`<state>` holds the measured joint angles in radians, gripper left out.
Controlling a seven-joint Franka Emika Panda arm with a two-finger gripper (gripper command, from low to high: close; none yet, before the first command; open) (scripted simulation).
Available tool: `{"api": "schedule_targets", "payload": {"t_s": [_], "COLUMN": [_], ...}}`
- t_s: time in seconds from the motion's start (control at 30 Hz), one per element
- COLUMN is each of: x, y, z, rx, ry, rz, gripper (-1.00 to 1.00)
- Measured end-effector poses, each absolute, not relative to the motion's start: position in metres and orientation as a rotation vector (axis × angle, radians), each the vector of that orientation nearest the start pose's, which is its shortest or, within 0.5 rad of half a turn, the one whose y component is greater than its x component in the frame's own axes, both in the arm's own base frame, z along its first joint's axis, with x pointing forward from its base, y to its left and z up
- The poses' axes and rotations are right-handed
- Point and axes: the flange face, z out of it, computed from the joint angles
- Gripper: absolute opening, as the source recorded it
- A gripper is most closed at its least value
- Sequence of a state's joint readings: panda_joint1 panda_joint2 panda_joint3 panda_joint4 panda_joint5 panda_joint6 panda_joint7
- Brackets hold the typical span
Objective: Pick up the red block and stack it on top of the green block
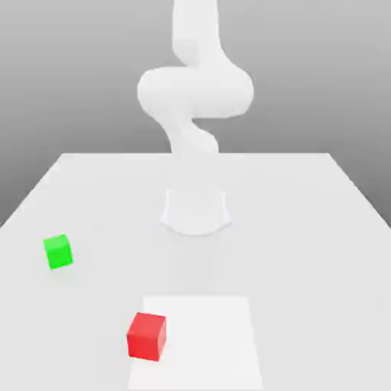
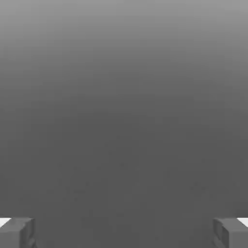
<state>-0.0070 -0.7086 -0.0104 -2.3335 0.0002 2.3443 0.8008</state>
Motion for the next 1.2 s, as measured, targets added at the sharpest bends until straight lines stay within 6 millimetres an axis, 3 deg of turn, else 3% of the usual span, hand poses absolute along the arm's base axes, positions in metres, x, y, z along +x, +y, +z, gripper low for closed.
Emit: {"api": "schedule_targets", "payload": {"t_s": [0.17,0.37,0.53,0.73,0.9,0.93,1.13,1.2], "x": [0.435,0.465,0.461,0.429,0.424,0.424,0.423,0.424], "y": [-0.025,-0.046,-0.062,-0.078,-0.078,-0.078,-0.078,-0.078], "z": [0.565,0.439,0.334,0.219,0.157,0.149,0.144,0.155], "rx": [-2.574,-2.659,-2.715,-2.758,-2.764,-2.764,-2.765,-2.764], "ry": [1.175,1.289,1.381,1.486,1.494,1.494,1.494,1.494], "rz": [-0.739,-0.496,-0.283,-0.031,-0.001,-0.001,0.0,0.0], "gripper": [0.0,0.0,0.0,0.0,0.0,-1.0,-1.0,-1.0]}}
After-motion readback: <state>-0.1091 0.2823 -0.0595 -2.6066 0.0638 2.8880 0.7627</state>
